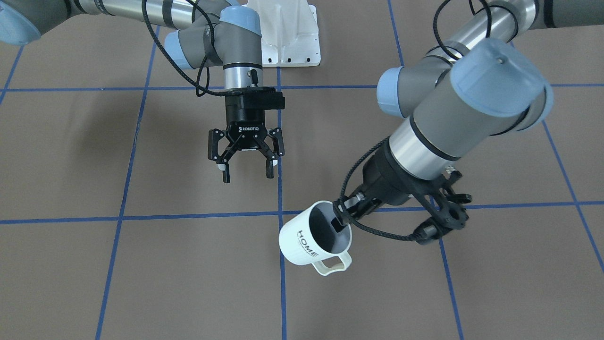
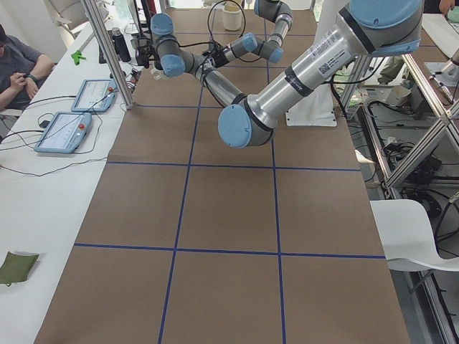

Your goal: Left arm hands cup to right arm to dump lemon

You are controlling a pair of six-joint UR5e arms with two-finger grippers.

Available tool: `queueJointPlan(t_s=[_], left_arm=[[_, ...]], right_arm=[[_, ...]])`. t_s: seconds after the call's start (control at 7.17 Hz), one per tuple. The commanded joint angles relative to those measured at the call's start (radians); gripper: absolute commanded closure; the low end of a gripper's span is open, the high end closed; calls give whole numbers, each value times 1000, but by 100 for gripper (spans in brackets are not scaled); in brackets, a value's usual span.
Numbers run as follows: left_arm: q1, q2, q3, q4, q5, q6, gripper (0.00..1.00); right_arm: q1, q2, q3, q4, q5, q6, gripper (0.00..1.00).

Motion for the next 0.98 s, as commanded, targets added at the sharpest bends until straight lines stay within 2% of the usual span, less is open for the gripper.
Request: queueJointPlan(t_s=[0.0,0.28,0.42,0.56,0.7,0.84], left_arm=[[-56,46,37,6,2,103,100],[-87,123,36,15,10,231,100],[-113,158,31,15,7,280,100],[-136,195,12,17,4,335,100],[-142,286,-46,20,5,392,100],[-145,375,-115,61,7,487,100]], right_arm=[[65,0,29,-1,128,-3,0],[207,-11,29,-3,371,-9,0],[296,-15,31,-1,546,-53,0],[408,-32,31,-12,768,-94,0],[521,-76,34,-13,980,-101,0],[615,-146,54,-35,1135,-105,0]])
